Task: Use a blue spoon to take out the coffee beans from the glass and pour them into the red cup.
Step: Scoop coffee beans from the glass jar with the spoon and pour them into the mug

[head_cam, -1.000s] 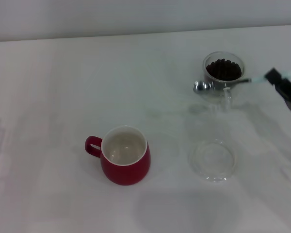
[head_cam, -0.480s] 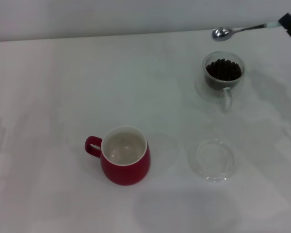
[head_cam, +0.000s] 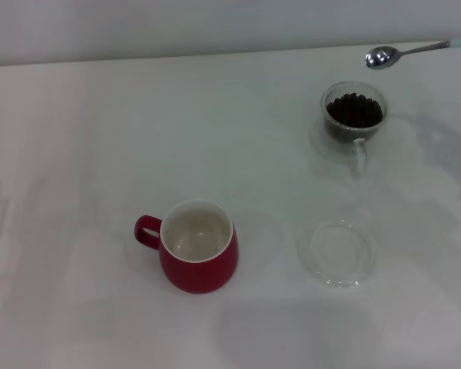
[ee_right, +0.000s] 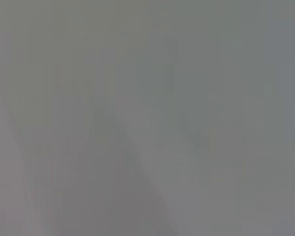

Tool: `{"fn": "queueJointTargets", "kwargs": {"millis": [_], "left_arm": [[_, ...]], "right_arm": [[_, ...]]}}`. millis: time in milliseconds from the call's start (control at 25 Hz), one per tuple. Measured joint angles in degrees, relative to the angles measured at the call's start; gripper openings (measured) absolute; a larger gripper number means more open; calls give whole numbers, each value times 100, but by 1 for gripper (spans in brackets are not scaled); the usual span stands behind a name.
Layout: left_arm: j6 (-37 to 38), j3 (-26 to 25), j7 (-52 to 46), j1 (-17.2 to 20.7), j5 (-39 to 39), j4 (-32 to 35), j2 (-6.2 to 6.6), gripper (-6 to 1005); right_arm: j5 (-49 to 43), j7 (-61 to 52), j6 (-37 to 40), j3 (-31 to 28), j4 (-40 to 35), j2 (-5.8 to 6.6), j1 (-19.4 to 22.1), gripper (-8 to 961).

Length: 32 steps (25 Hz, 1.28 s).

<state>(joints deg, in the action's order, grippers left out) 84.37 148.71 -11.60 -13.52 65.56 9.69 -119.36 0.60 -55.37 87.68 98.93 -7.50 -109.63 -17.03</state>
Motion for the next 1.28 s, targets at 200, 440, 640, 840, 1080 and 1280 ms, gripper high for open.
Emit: {"fn": "queueJointTargets", "kwargs": {"millis": [200, 440, 640, 840, 1080, 1280], "left_arm": [[0, 0, 0, -1, 1, 16, -6, 727], [2, 0, 0, -8, 2, 29, -9, 727], [9, 0, 0, -48, 9, 33, -16, 727], [10, 0, 0, -70, 10, 34, -18, 727], [10, 0, 0, -106, 41, 34, -17, 727], [-36, 0, 0, -143, 91, 33, -17, 727]], "right_arm": [[-210, 420, 60, 17, -49, -8, 38, 147], [-437, 843, -83, 17, -56, -78, -44, 147], [-462, 1168, -379, 23, -58, -115, -95, 147], [-538, 1314, -656, 24, -60, -111, -144, 147], [-544, 1523, -953, 16, -60, -95, -169, 146], [-544, 1728, -1003, -16, -63, -75, -176, 146]]}}
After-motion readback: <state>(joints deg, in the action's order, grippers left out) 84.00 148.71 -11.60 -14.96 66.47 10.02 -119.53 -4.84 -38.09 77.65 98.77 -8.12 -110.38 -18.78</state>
